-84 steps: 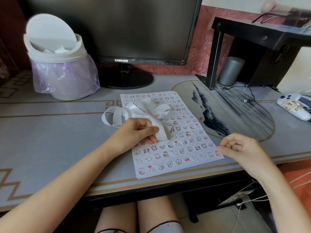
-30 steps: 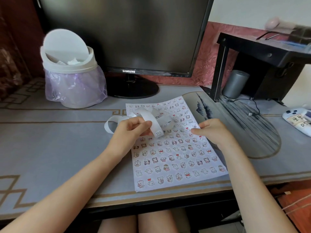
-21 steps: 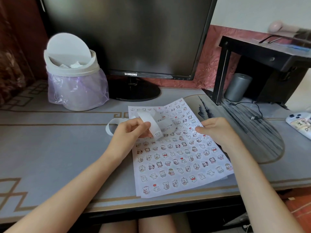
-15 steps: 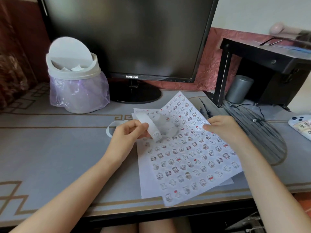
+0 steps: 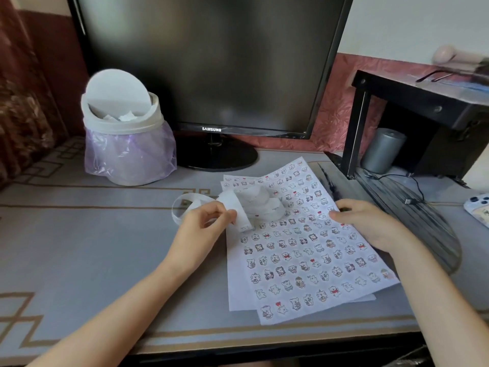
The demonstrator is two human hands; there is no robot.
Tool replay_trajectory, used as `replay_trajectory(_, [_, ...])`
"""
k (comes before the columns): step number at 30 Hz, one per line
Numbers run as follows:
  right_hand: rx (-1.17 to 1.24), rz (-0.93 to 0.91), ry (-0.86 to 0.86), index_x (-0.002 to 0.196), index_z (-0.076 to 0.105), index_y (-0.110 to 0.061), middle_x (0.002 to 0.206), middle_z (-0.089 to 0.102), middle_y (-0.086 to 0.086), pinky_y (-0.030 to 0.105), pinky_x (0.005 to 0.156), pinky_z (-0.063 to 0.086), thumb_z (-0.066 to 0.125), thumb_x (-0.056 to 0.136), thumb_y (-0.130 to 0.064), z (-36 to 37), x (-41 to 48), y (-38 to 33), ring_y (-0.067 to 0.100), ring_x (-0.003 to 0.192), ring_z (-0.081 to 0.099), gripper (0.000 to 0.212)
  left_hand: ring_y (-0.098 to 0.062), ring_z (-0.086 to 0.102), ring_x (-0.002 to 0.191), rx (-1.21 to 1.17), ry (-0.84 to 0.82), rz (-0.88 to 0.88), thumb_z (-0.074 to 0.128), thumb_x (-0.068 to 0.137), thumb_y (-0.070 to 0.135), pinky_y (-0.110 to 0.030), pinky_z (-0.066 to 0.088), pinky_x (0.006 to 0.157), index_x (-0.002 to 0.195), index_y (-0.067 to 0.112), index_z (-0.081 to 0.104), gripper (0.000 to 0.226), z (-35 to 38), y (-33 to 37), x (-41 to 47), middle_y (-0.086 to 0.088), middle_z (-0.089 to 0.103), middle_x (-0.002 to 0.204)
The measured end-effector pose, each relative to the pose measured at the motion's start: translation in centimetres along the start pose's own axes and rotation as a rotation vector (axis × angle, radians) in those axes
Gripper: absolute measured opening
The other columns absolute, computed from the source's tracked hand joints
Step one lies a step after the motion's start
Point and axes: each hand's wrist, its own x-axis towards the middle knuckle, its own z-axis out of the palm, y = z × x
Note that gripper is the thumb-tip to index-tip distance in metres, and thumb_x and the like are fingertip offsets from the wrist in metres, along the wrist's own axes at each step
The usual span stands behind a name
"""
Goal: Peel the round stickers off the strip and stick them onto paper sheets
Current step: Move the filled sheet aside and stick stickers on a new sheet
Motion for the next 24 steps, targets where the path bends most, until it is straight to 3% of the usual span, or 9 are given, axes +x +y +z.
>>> replay_trajectory(3, [-0.01, -0.01, -0.008, 0.096, 0.063, -0.008, 0.089, 0.07, 0.013, 0.03, 0.06, 0.055, 0.057, 0.091, -0.003, -0.2, -0.2, 0.1, 0.022, 0.07, 0.066, 0.01, -0.005, 0.055, 0.072, 0.028, -0.079, -0.019, 0.059, 0.092, 0.021, -0.021, 0.038, 0.075, 0.071, 0.003, 0.059, 0.027, 0.1, -0.1, 0.0, -0.002, 0.063, 0.072])
replay_trajectory(5, [-0.018, -0.025, -0.012, 0.097, 0.064, -0.009, 0.092, 0.071, 0.014, 0.036, 0.069, 0.054, 0.057, 0.091, -0.004, -0.3, -0.3, 0.2, 0.026, 0.075, 0.067, 0.011, -0.005, 0.053, 0.07, 0.036, -0.109, -0.035, 0.059, 0.092, 0.022, -0.022, 0.038, 0.074, 0.07, 0.005, 0.058, 0.028, 0.1, -0.2, 0.1, 0.002, 0.062, 0.071])
replay_trajectory(9, [-0.025, -0.028, 0.007, 0.103, 0.064, -0.007, 0.098, 0.071, 0.019, 0.044, 0.08, 0.052, 0.057, 0.091, -0.003, -0.9, -0.6, 0.8, 0.034, 0.087, 0.066, 0.014, -0.002, 0.052, 0.069, 0.089, -0.113, -0.04, 0.058, 0.092, 0.026, -0.015, 0.037, 0.071, 0.071, 0.007, 0.058, 0.028, 0.0, -0.2, 0.2, 0.004, 0.06, 0.072])
replay_trajectory(16, [0.023, -0.02, 0.141, 0.105, 0.063, -0.008, 0.098, 0.069, 0.018, 0.036, 0.067, 0.053, 0.056, 0.092, -0.004, -3.5, -1.0, 2.0, 0.031, 0.079, 0.066, 0.015, 0.006, 0.056, 0.068, 0.172, -0.13, 0.003, 0.058, 0.093, 0.021, -0.003, 0.038, 0.07, 0.075, 0.004, 0.064, 0.024, 0.2, -0.1, -0.1, 0.007, 0.063, 0.071])
replay_trajectory(24, [-0.264, 0.055, 0.342, 0.103, 0.064, -0.009, 0.1, 0.065, 0.013, 0.034, 0.076, 0.04, 0.059, 0.09, -0.007, -7.0, -1.3, 3.6, 0.027, 0.087, 0.057, 0.013, 0.003, 0.06, 0.078, 0.227, -0.087, 0.002, 0.06, 0.091, 0.022, -0.004, 0.038, 0.073, 0.074, 0.009, 0.066, 0.023, 0.2, -0.2, -0.2, 0.007, 0.067, 0.081])
